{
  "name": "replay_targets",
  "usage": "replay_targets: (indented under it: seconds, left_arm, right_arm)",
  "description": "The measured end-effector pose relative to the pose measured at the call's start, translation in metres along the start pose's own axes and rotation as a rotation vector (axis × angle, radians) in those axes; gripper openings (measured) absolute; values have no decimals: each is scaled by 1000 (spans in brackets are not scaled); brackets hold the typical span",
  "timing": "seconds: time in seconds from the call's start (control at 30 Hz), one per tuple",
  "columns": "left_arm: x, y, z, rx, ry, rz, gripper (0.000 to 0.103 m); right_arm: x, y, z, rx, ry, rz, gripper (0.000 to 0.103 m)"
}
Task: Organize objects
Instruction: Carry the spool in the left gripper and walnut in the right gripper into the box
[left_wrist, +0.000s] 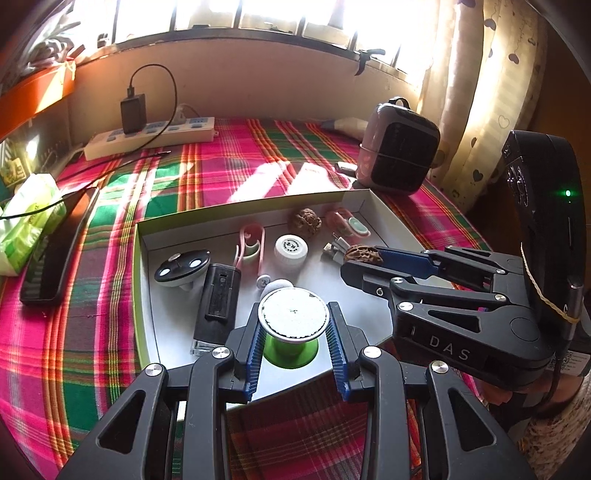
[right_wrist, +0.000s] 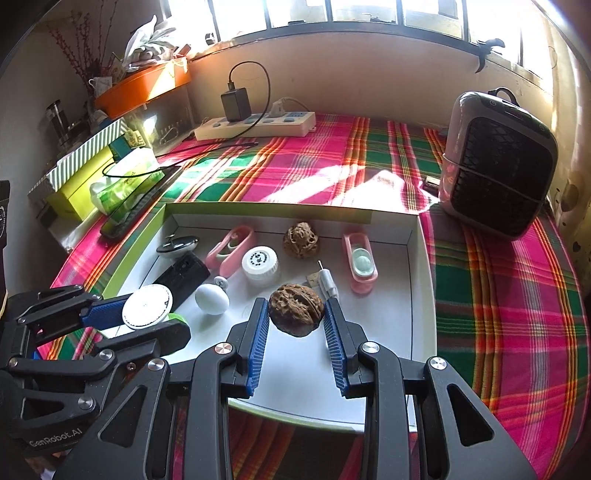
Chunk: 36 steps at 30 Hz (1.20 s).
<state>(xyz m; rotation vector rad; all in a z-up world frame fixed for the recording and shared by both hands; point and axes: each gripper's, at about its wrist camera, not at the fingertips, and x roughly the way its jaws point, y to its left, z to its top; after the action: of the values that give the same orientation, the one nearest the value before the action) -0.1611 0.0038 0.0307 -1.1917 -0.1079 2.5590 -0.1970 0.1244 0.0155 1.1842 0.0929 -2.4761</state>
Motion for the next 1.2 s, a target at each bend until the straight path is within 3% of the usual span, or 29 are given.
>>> replay_targets:
  seconds: [1.2]
  left_arm:
    - [22, 4, -4, 3, 42, 6, 30]
  right_arm:
    - [18, 0, 2, -16, 30, -2, 32]
